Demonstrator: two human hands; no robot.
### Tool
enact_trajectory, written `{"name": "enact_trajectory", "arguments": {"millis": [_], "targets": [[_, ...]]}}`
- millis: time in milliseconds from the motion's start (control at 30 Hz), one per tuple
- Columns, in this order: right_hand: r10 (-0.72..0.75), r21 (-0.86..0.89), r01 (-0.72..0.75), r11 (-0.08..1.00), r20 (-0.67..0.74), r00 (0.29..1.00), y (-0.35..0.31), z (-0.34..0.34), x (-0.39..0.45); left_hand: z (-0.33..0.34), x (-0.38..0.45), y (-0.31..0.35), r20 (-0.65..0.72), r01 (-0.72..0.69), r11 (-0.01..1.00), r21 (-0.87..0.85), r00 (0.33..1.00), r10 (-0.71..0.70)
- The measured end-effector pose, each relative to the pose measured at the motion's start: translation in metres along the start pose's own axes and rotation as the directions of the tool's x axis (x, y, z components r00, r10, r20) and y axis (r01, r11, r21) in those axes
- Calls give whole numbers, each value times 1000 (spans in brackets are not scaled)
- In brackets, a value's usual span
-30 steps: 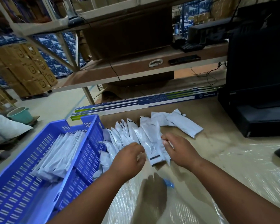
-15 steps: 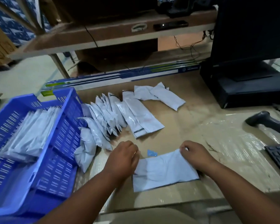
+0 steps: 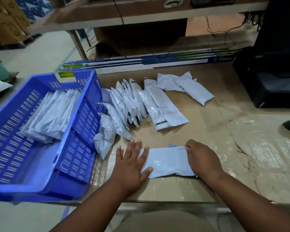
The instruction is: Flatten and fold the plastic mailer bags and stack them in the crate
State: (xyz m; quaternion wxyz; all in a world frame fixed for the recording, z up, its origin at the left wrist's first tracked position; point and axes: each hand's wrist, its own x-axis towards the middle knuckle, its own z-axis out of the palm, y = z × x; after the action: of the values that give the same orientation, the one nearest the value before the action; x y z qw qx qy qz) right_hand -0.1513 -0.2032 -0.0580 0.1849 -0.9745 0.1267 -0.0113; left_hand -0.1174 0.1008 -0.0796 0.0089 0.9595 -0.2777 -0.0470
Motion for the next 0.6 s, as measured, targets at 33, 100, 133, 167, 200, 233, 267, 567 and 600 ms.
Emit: {"name": "enact_trajectory", "arguments": {"millis": [33, 100, 133, 167, 200, 233, 267, 567, 600], "targets": [[-63, -104, 55, 993, -80, 995, -3, 2, -1, -4, 2, 0, -8, -13, 1000, 23, 1000, 13], [-266, -217, 217, 952, -233, 935, -18, 5, -5, -9, 4, -1, -30, -68, 995, 74, 997, 70], [-367, -201, 322, 925, -256, 895, -30, 6, -9, -10, 3, -1, -45, -98, 992, 85, 994, 102], [-463, -183, 428, 885, -239, 854, -43, 8, -14, -9, 1, -1, -58, -121, 989, 83, 990, 126], [-540, -183, 511, 840, -188, 820, -53, 12, -19, -7, -2, 0, -59, -131, 989, 71, 989, 135], [-583, -201, 557, 806, -108, 805, -62, 20, -24, -3, -5, 1, -44, -127, 991, 53, 991, 129], [-586, -224, 568, 792, -17, 810, -66, 29, -27, 0, -7, 2, -26, -115, 993, 32, 993, 116], [-502, -281, 506, 816, 90, 860, -67, 31, -33, -3, -4, 5, -115, -125, 992, -20, 986, 122], [-502, -289, 504, 814, 90, 860, -70, 29, -33, 0, -3, 7, -102, -91, 996, -21, 991, 88]]}}
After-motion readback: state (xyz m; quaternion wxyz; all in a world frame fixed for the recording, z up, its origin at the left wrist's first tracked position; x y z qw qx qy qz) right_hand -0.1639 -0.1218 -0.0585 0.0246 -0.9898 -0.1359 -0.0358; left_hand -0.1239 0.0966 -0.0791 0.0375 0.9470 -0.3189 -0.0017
